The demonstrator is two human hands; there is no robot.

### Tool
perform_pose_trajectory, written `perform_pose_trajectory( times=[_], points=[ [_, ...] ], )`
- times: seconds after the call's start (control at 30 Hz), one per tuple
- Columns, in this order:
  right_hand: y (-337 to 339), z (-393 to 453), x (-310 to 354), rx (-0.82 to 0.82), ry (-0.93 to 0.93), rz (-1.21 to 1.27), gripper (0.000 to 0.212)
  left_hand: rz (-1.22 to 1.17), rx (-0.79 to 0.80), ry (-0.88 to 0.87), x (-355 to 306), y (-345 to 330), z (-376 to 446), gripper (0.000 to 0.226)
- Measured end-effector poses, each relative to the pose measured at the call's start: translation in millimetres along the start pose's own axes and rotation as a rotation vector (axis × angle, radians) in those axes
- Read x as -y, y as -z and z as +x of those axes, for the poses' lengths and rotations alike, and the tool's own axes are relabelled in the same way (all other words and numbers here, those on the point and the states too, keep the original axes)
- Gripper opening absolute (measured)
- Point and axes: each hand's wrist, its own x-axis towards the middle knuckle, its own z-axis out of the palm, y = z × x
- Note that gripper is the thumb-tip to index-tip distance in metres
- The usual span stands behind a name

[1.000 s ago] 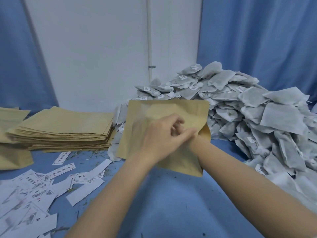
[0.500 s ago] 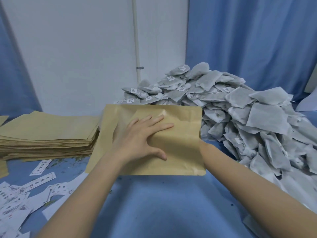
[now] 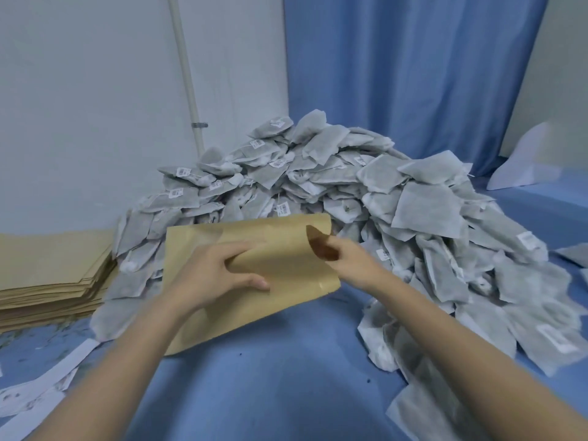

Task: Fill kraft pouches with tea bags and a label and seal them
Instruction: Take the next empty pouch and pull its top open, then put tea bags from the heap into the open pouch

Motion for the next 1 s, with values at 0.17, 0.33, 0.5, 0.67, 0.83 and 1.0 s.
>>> perform_pose_trajectory(
  times=[0.17,0.33,0.5,0.67,0.83,1.0],
  points=[
    [12,-10,-21,0.005,0.009,-0.027,0.039,0.023,0.084,-0.041,-5,-26,16,0.073],
    [62,-18,-24,-0.548,0.062,-0.475,0.012,0.054,0.079,0.027,-6,-39,30,0.085],
    [97,-9,-42,-0.881,-0.182,-0.944,0.043,-0.005,-0.001,0.007,-11,-56,39,0.089],
    [100,-3,-49,-0.765,-0.454,-0.841,0.067,-0.043,-0.034,0.031,-10,-60,43,0.094],
    [91,-19,-49,-0.818,0.080,-0.827,0.067,-0.086,-0.022,0.033,-4,-55,45,0.091],
    [99,-27,-32,-0.415,0.327,-0.583,0.055,-0.081,-0.002,0.041,-1,-54,46,0.093]
  ],
)
